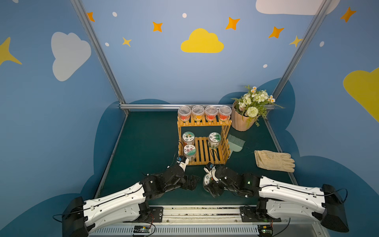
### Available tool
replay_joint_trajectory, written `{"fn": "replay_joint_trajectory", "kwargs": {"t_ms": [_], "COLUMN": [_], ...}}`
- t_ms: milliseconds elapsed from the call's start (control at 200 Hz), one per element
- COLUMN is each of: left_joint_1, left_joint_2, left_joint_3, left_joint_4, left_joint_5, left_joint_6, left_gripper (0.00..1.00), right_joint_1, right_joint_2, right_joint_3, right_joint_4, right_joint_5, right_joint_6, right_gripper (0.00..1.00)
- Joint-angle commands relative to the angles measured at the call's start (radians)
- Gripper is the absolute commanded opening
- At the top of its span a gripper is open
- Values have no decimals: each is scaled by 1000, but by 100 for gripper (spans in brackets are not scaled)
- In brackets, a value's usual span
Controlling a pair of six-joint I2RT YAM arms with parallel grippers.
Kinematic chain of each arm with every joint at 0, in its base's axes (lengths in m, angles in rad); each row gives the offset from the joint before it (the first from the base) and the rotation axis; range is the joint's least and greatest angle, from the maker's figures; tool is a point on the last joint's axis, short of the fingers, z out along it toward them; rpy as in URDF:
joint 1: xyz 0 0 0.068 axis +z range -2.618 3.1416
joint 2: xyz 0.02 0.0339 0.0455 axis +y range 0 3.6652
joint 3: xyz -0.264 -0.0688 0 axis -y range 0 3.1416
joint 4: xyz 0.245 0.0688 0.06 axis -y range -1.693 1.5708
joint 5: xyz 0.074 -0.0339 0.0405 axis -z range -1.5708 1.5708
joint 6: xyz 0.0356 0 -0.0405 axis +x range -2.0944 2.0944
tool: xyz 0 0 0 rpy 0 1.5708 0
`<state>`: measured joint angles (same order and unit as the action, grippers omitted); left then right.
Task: Place the seed container on the shelf
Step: Pick up the seed jar at the center of the board, then place the seed jar on the shelf.
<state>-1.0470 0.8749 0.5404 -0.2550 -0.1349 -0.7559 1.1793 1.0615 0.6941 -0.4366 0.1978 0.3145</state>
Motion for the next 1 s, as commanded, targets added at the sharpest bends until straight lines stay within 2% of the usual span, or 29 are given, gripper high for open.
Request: {"fn": "replay_joint_trajectory", "kwargs": {"t_ms": [0, 85, 270, 606, 991], "left_joint_1": [2, 2, 2, 3, 2], "left_joint_2": [-23, -16, 46, 157, 178], "left_joint_3": [3, 11, 61, 81, 95], "left_joint_4": [22, 76, 56, 111, 108], "left_joint_5": [14, 34, 48, 95, 97], "left_joint_6": [-1, 0, 34, 21, 26], "left_gripper": [100, 100, 100, 100, 100], "right_joint_1": [-65, -100, -136, -191, -246], "right_joint_2": [-12, 4, 70, 176, 300], "right_joint_3": [33, 53, 86, 117, 154], "right_joint_4": [15, 40, 80, 141, 187], "right_joint_5": [134, 163, 212, 247, 268], "right_joint_6": [65, 113, 172, 201, 197], "right_gripper": [80, 80, 81, 82, 82]}}
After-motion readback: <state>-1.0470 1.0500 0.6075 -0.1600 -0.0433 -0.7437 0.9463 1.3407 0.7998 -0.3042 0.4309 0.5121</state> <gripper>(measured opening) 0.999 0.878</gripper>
